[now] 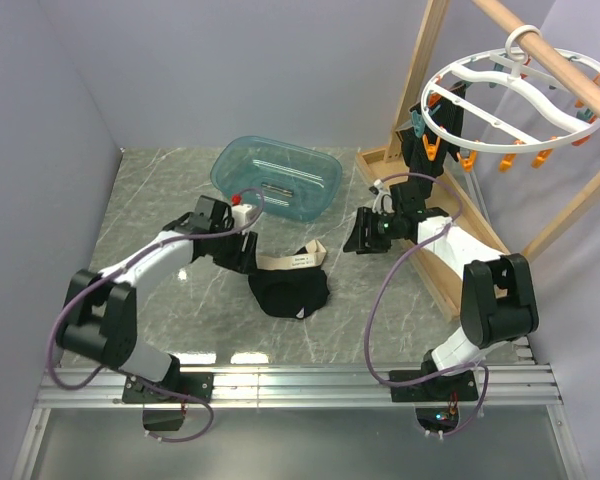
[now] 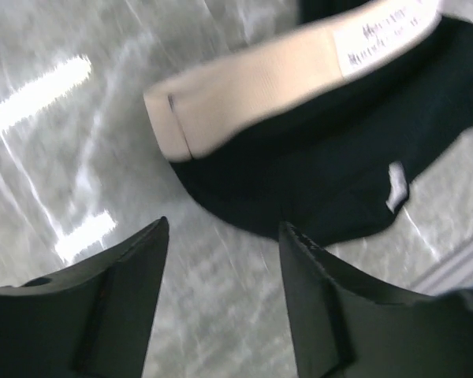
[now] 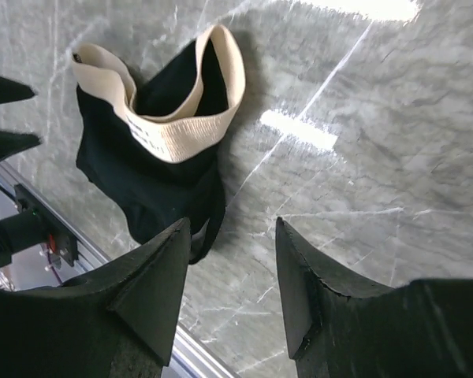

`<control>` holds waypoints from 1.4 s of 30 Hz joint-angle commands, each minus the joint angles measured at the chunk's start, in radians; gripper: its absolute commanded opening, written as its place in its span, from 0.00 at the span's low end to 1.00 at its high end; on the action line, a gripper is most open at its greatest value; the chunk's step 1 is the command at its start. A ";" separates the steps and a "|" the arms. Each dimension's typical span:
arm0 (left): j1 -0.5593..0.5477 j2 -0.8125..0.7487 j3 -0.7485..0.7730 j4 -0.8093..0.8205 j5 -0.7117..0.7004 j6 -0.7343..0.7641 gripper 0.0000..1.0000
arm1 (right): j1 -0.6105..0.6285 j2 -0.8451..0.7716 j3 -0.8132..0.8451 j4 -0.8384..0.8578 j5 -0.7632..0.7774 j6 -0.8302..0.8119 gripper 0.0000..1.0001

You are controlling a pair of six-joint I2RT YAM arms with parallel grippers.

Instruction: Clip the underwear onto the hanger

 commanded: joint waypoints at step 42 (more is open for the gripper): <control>-0.292 -0.146 0.641 -0.433 0.266 0.455 0.00 | -0.139 -0.258 0.070 -0.082 -0.014 -0.306 0.59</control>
